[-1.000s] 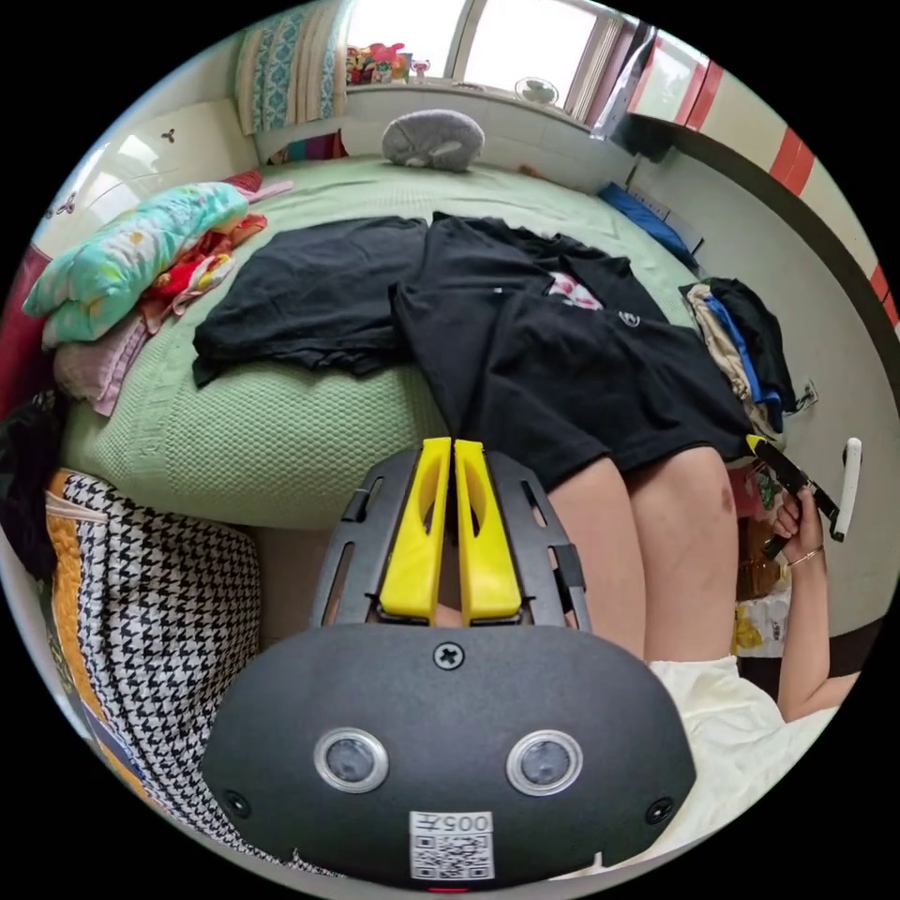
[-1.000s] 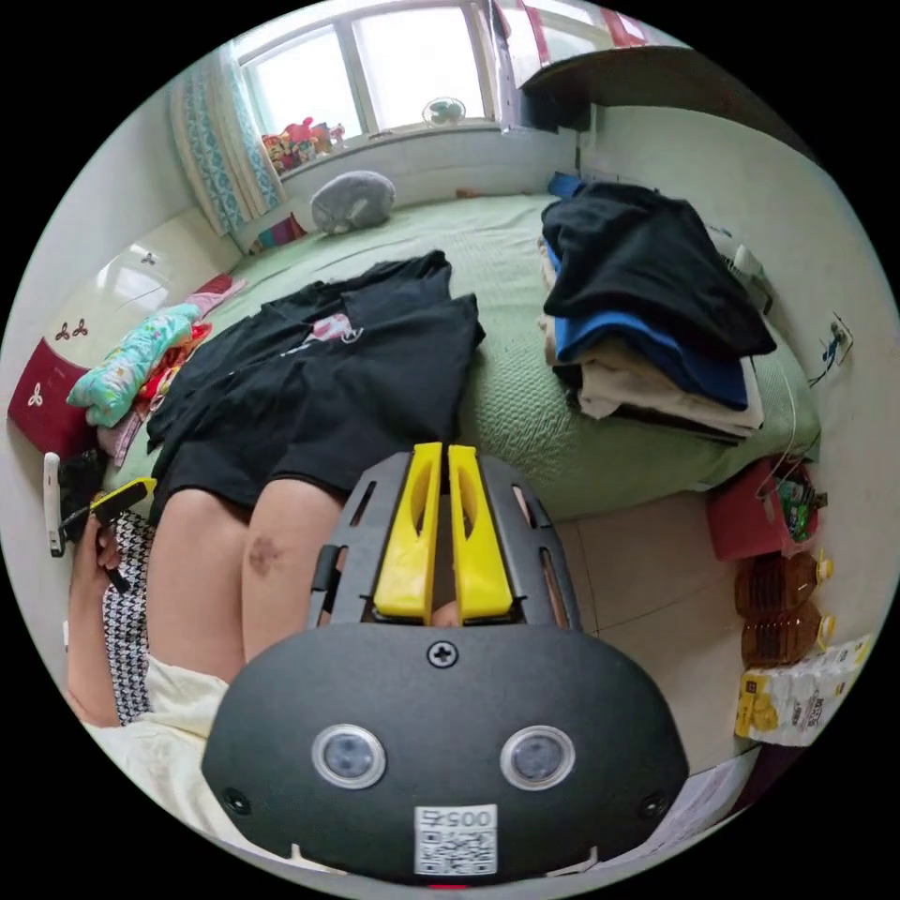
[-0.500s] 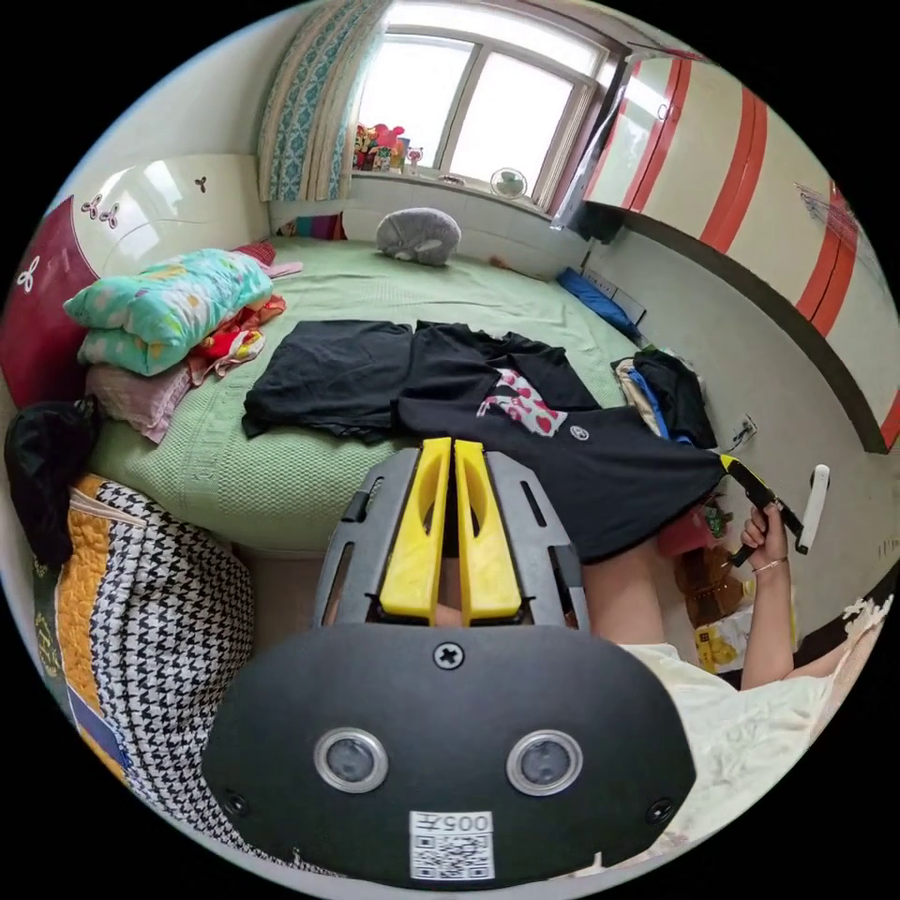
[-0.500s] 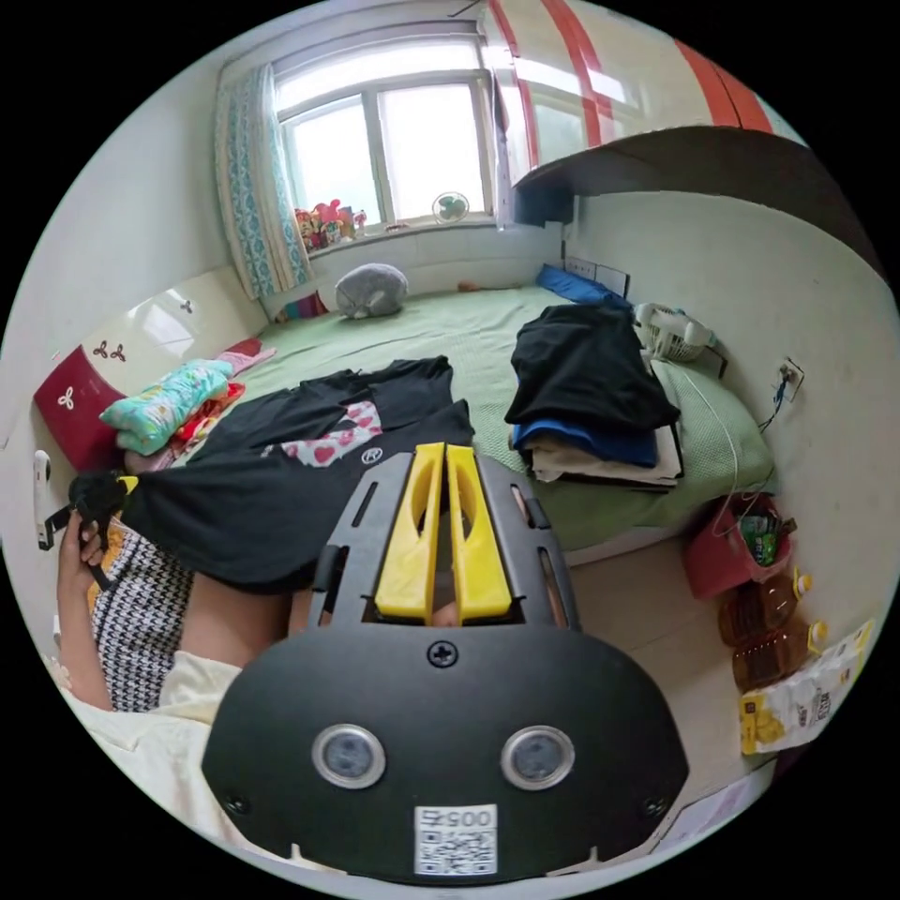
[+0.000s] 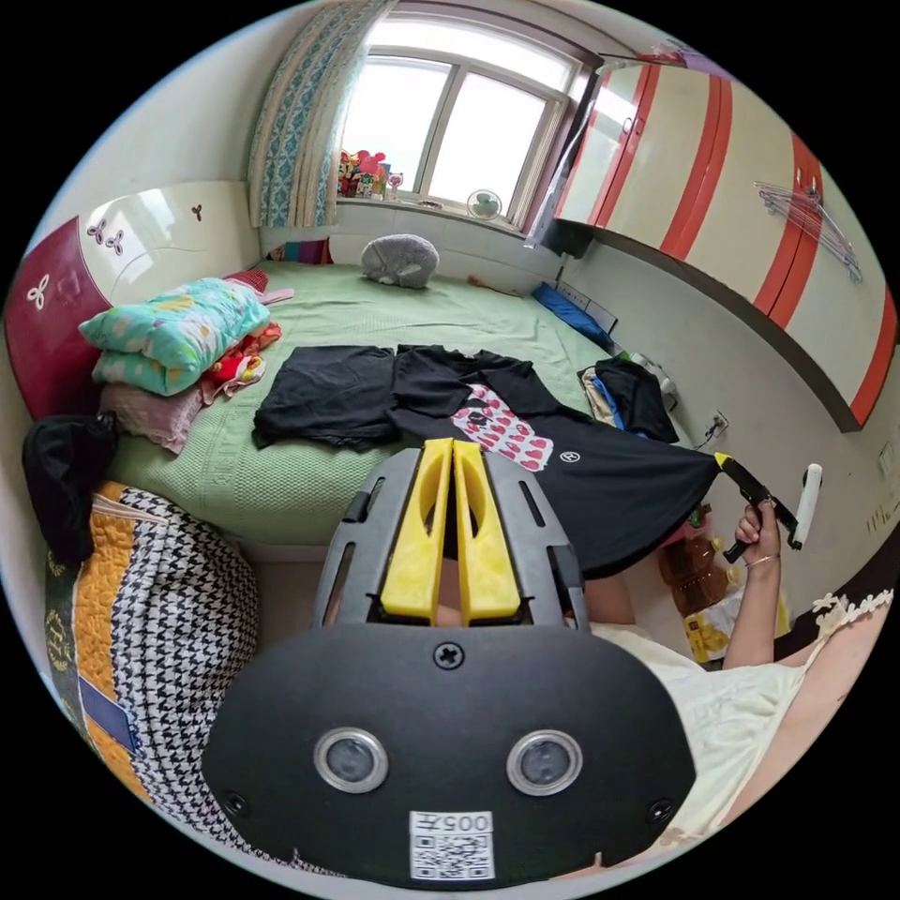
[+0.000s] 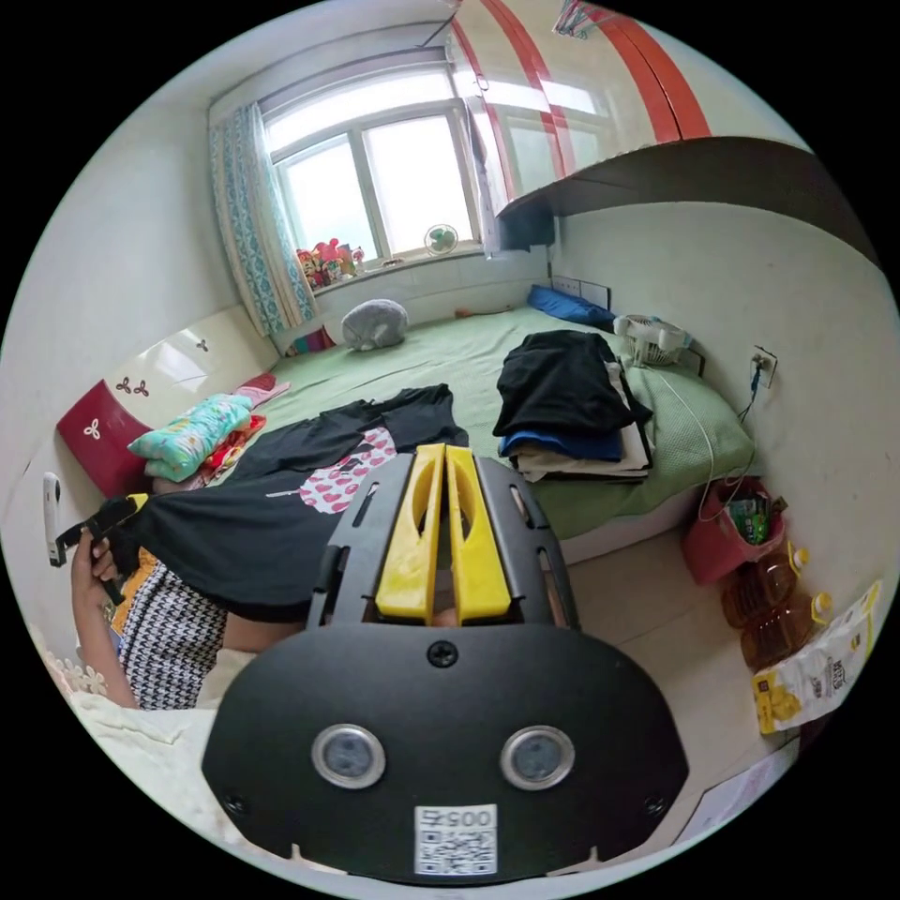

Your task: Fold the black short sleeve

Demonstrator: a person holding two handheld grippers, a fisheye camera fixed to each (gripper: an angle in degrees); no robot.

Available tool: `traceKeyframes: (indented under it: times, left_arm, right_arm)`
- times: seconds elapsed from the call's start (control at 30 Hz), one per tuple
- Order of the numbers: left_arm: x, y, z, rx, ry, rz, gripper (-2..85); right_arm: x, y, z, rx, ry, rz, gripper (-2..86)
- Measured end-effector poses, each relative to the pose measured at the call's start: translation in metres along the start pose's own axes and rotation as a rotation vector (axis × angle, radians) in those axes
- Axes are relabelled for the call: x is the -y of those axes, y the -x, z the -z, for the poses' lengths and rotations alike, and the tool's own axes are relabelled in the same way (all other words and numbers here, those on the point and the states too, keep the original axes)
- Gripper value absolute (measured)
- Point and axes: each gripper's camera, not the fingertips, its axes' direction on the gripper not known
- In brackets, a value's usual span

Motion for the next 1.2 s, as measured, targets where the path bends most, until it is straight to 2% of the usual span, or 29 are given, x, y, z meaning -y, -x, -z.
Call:
traceKeyframes:
  times: [0.33, 0.6, 0.8, 1.03, 1.2]
  left_arm:
    - [0.012, -0.001, 0.028, 0.008, -0.068, 0.007, -0.1]
    - [0.044, 0.018, -0.029, 0.029, -0.017, 0.073, -0.2]
    - [0.108, 0.039, -0.105, 0.13, 0.041, 0.077, -0.2]
    - [0.217, 0.06, -0.21, 0.145, 0.097, 0.038, -0.3]
    - [0.287, 0.063, -0.314, 0.392, 0.18, -0.052, 0.0]
  right_arm:
    - [0.013, -0.004, 0.043, 0.057, -0.074, -0.032, -1.2]
    - [0.054, -0.005, -0.006, 0.058, -0.048, -0.049, -1.2]
    - [0.123, 0.003, -0.072, 0.035, -0.031, 0.026, -1.2]
    - [0.24, 0.025, -0.202, -0.055, 0.051, 0.061, -1.3]
    - [0.314, 0.039, -0.324, -0.103, 0.146, 0.042, -1.1]
